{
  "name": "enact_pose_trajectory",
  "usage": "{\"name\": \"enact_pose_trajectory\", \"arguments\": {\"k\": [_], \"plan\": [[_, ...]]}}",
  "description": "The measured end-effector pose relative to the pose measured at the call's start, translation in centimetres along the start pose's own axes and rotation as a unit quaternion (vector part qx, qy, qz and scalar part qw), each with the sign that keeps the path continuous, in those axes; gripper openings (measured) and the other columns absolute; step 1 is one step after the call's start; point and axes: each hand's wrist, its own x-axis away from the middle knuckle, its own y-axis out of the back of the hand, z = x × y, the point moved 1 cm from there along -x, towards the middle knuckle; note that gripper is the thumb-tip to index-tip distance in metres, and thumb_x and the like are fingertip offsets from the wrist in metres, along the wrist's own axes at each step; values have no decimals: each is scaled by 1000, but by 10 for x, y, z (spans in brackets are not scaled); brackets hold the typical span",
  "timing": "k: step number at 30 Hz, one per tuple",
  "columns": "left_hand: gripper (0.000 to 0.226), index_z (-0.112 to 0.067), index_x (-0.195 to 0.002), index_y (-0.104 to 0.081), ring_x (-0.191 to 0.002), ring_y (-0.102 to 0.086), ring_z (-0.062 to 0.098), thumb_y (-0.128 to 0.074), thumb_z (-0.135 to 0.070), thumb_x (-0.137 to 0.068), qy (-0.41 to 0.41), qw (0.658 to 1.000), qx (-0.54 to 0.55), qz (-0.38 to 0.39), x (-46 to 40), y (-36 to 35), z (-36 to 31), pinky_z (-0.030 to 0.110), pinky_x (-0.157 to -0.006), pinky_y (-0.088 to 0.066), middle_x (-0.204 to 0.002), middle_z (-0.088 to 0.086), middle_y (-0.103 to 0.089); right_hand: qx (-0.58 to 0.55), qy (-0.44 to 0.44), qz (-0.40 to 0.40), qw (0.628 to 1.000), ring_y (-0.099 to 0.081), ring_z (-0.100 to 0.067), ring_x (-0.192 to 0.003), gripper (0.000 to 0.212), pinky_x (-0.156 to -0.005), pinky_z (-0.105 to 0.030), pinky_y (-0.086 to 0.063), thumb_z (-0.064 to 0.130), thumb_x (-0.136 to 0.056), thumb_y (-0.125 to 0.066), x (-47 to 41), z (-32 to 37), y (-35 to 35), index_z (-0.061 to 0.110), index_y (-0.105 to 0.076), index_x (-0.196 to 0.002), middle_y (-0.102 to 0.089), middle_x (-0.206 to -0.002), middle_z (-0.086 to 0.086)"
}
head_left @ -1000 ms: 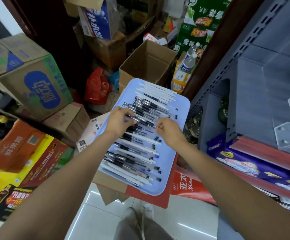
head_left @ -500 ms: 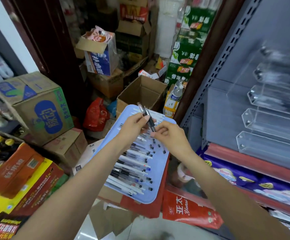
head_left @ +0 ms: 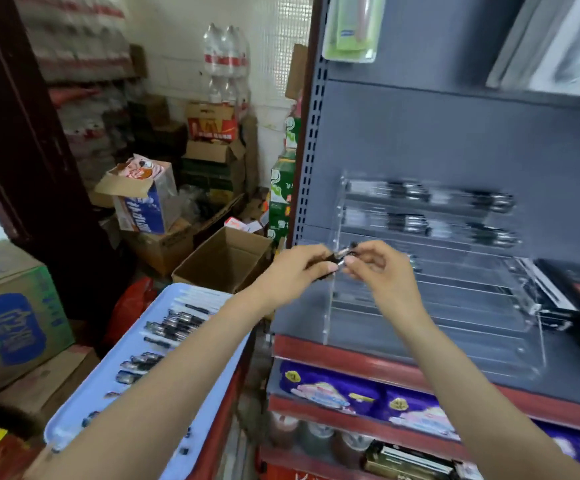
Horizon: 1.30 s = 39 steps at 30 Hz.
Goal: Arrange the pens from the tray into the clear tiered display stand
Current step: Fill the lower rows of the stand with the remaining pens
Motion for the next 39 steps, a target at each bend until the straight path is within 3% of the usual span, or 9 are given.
{"name": "enact_pose_trajectory", "arguments": {"k": [6, 12, 16, 19, 22, 27, 30, 33, 39], "plan": [[25, -10, -112, -62, -89, -49, 26, -47, -24, -96, -22, 975, -137, -176, -45, -34, -46, 37, -75, -38, -86, 0, -46, -40, 12, -99, 994, -67, -3, -65, 24, -72, -18, -54, -6, -85, -59, -17, -12, 102, 16, -55, -76, -64, -74, -1], [38, -12, -136, -46, -103, -44, 27, -39, -11, -98, 26, 971, -197, -134, -54, -60, -59, 34, -90, -37, -108, 11, -49, 5, -19, -73, 997, -67, -15, -71, 23, -77, -26, -54, -3, -84, -62, -44, -37, 153, 18, -56, -76, -67, -77, -8], [34, -7, -129, -52, -100, -51, 19, -43, -3, -96, 22, 972, -138, -188, -46, -56, -65, 13, -80, -31, -107, 6, -55, 56, -22, -26, 998, -68, -20, -77, 19, -81, -29, -54, -2, -84, -61, -57, -48, 149, 16, -58, -80, -66, -79, -4], [22, -9, -113, -58, -93, -59, 17, -49, -4, -94, 44, 971, -84, -218, -38, -51, -66, 18, -78, -43, -103, 5, -64, 131, 16, 19, 991, -65, -16, -81, 14, -82, -25, -50, -1, -83, -64, -65, -51, 144, 13, -66, -87, -67, -84, -2], [18, -12, -108, -60, -88, -58, 14, -52, -7, -93, 62, 970, -89, -216, -34, -47, -66, 9, -70, -41, -99, 4, -65, 219, 60, 68, 972, -60, -10, -82, 14, -82, -19, -45, 1, -84, -65, -70, -51, 138, 12, -72, -91, -67, -88, 1], [17, -12, -106, -61, -93, -57, 13, -52, -8, -93, 79, 966, -91, -230, -34, -45, -67, 19, -82, -41, -99, 2, -65, 298, 56, 140, 943, -64, -16, -84, 29, -77, -20, -47, -2, -89, -51, -74, -54, 129, 15, -72, -100, -70, -98, -4], [17, -13, -107, -61, -91, -56, 10, -52, -9, -93, 82, 967, -92, -225, -33, -46, -66, 7, -75, -40, -97, -1, -63, 310, 64, 161, 935, -61, -13, -86, 24, -78, -17, -42, 7, -91, -50, -73, -52, 128, 13, -71, -102, -68, -99, -1], [18, -12, -108, -61, -91, -55, 8, -53, -9, -93, 84, 967, -96, -219, -33, -46, -65, 3, -73, -39, -98, -2, -62, 336, 99, 169, 921, -55, -11, -93, 19, -84, -21, -40, 19, -91, -55, -71, -58, 128, 15, -72, -100, -65, -101, 1], [20, -12, -110, -62, -93, -58, 13, -54, -10, -93, 78, 970, -125, -194, -37, -48, -65, 13, -81, -40, -102, 4, -64, 389, 119, 179, 896, -54, -19, -107, 26, -93, -31, -43, 26, -92, -56, -65, -63, 126, 14, -66, -113, -59, -111, -5]]}}
